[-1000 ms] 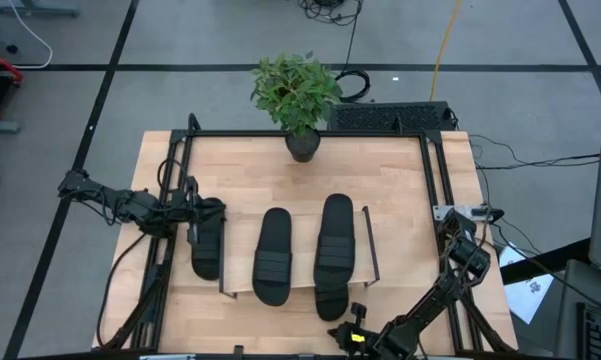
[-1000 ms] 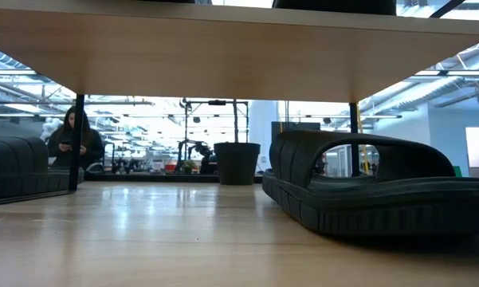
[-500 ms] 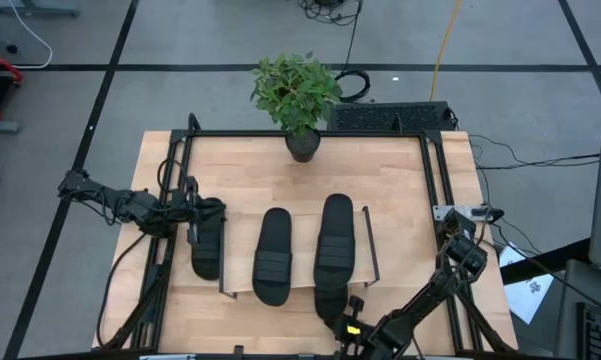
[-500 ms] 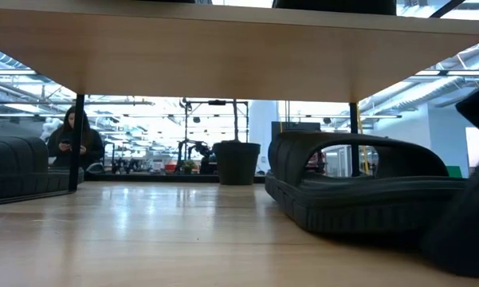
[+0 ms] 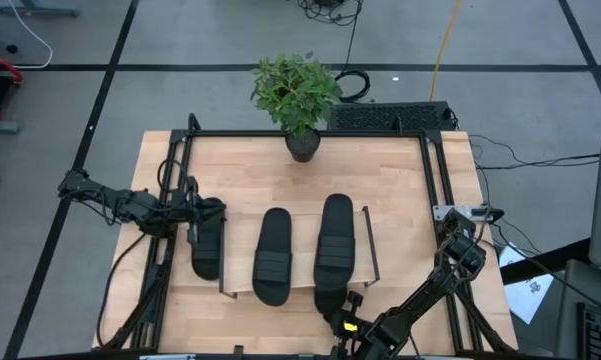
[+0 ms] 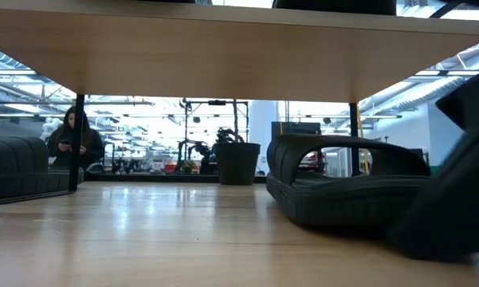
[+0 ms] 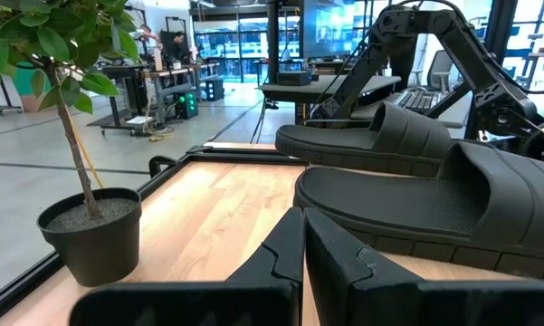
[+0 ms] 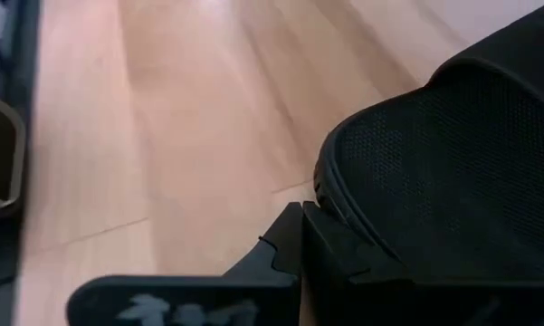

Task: Pick and place slides into the shelf
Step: Put the black slipper under the shelf

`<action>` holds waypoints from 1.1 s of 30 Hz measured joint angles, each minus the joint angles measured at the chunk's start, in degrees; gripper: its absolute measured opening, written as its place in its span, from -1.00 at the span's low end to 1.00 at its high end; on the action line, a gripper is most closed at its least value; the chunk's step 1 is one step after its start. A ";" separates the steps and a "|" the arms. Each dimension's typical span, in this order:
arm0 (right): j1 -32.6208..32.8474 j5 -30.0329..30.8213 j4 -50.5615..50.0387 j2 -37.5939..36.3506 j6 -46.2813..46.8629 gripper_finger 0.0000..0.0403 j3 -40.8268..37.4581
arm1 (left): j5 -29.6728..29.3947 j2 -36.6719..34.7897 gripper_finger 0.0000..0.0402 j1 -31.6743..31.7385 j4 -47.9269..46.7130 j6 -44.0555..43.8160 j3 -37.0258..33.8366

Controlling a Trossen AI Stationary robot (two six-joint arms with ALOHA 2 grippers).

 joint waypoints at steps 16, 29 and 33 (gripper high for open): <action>-0.43 0.55 -3.90 0.00 4.01 -1.00 0.00 | -0.02 0.00 -0.92 0.00 -0.04 0.13 -0.01; 0.89 0.81 1.36 -1.48 -3.26 -1.00 -0.33 | 0.92 0.00 -0.92 -0.01 -0.03 0.32 -0.01; 3.23 0.17 4.66 -4.15 -7.66 -1.00 -0.26 | 0.94 0.00 -0.92 0.00 -0.02 0.65 -0.01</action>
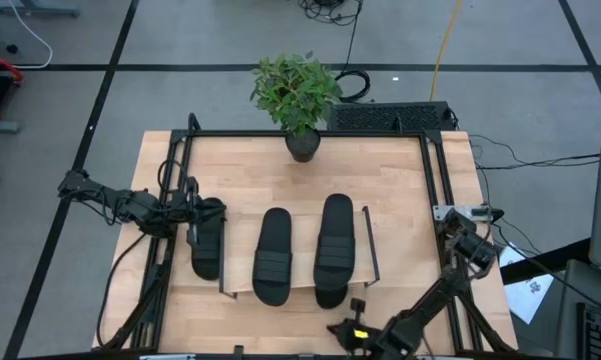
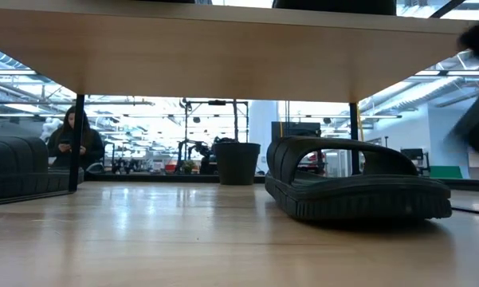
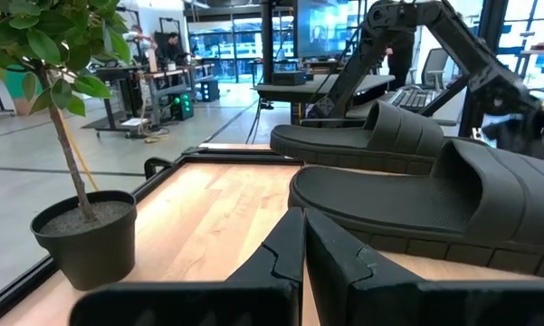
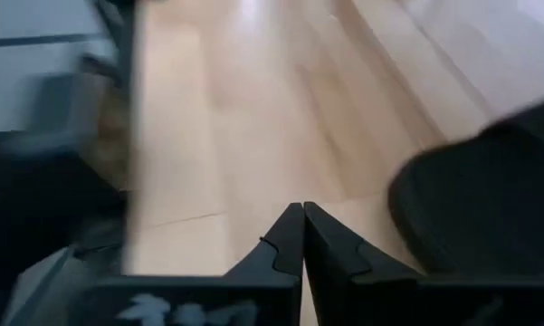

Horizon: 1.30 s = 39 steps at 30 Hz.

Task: Pick and place slides into the shelf
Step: Put the black slipper under the shelf

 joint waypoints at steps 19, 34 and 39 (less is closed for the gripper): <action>5.45 19.69 3.02 -23.38 -32.02 -1.00 -7.33 | -1.08 0.00 -0.92 0.00 2.50 0.79 -0.01; 5.13 26.51 12.97 -49.93 -23.00 -0.51 -42.62 | -1.16 -0.04 -0.92 0.00 4.82 4.93 -0.01; 2.91 25.19 20.72 -61.12 -34.42 -0.16 -49.15 | -1.16 -0.05 -0.92 0.02 4.88 5.36 -0.01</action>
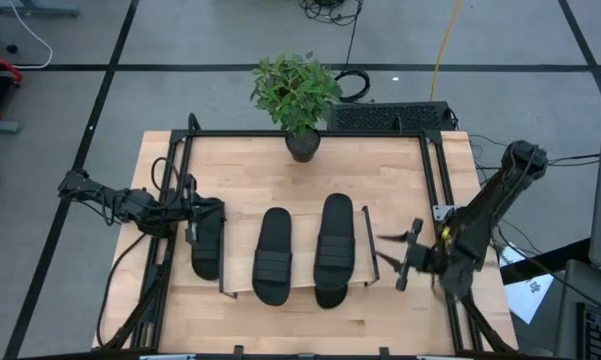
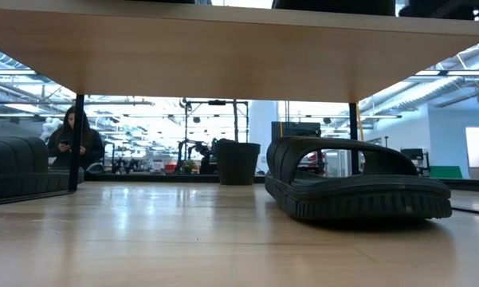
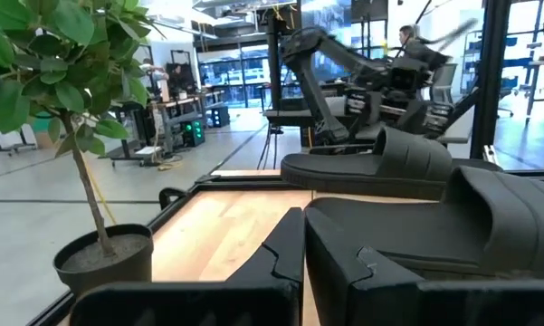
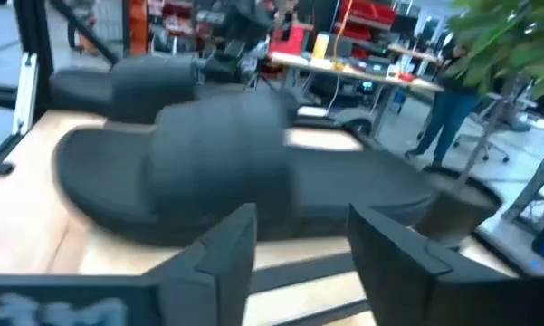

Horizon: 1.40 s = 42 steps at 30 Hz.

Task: Pick and place slides into the shelf
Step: Put the black slipper under the shelf

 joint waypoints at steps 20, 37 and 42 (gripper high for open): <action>-1.33 -12.79 48.82 -25.56 -54.54 -0.77 -20.59 | -0.61 0.00 -0.92 0.00 -1.36 9.36 0.00; -0.08 -23.30 11.39 -60.91 -47.99 -1.00 -19.91 | -2.11 0.02 -0.92 -0.02 -7.17 6.50 0.00; -1.35 -29.10 6.06 -59.06 -44.88 -1.00 -18.45 | -3.01 0.05 -0.92 0.00 -8.35 4.85 0.00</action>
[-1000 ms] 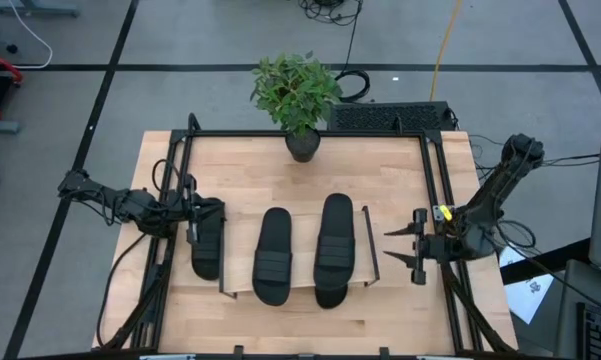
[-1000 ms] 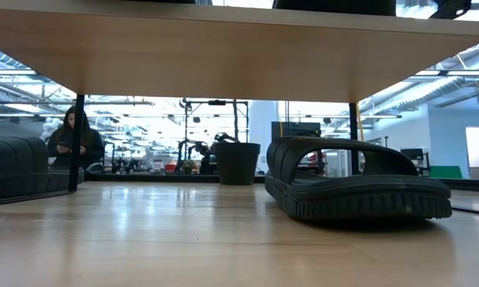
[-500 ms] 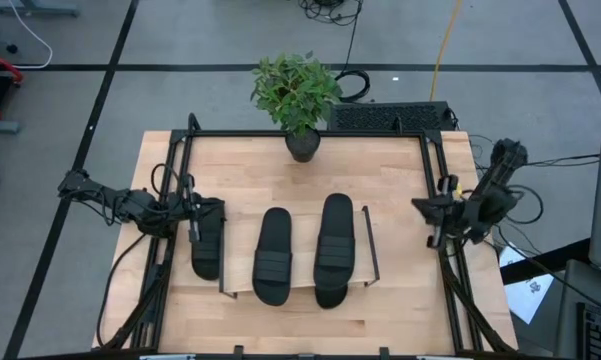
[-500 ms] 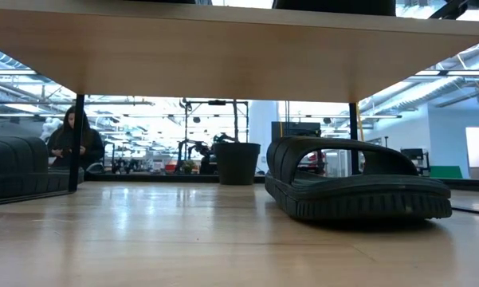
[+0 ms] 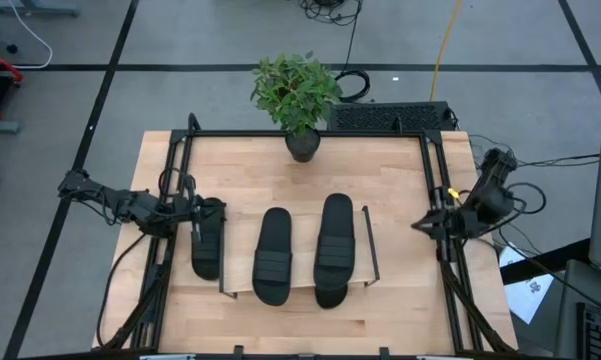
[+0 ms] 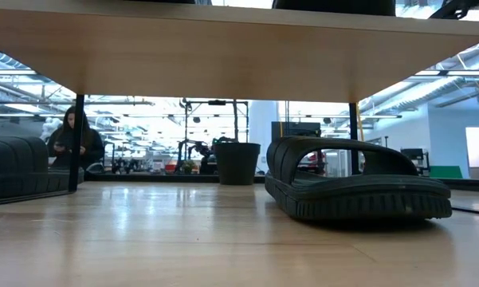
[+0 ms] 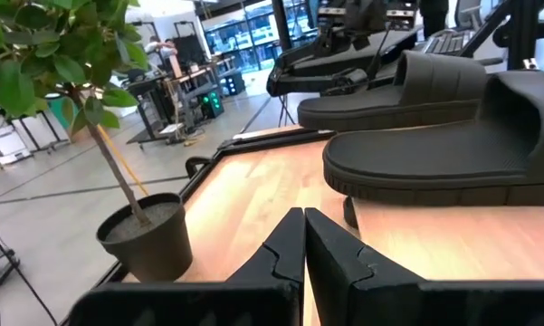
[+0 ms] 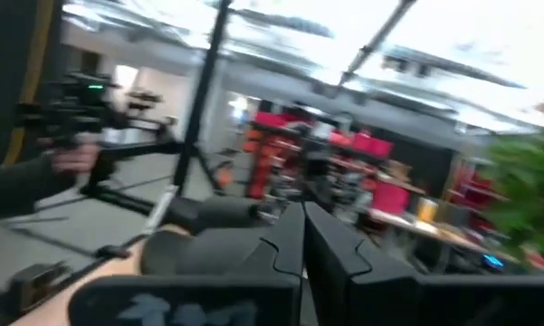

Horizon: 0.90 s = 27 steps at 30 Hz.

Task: Pick and place slides into the shelf
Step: Put the black slipper under the shelf

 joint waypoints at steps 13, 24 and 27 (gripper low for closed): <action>-3.36 -24.69 -0.37 16.97 20.58 -1.00 2.22 | -0.48 0.00 -0.92 0.00 4.34 13.68 0.02; -22.75 -28.77 -7.52 30.57 21.39 -1.00 12.70 | -0.55 0.00 -0.92 0.00 9.38 17.79 0.02; -29.55 -32.77 -7.87 28.84 20.96 -1.00 14.48 | -0.54 0.00 -0.92 0.00 9.94 17.76 0.02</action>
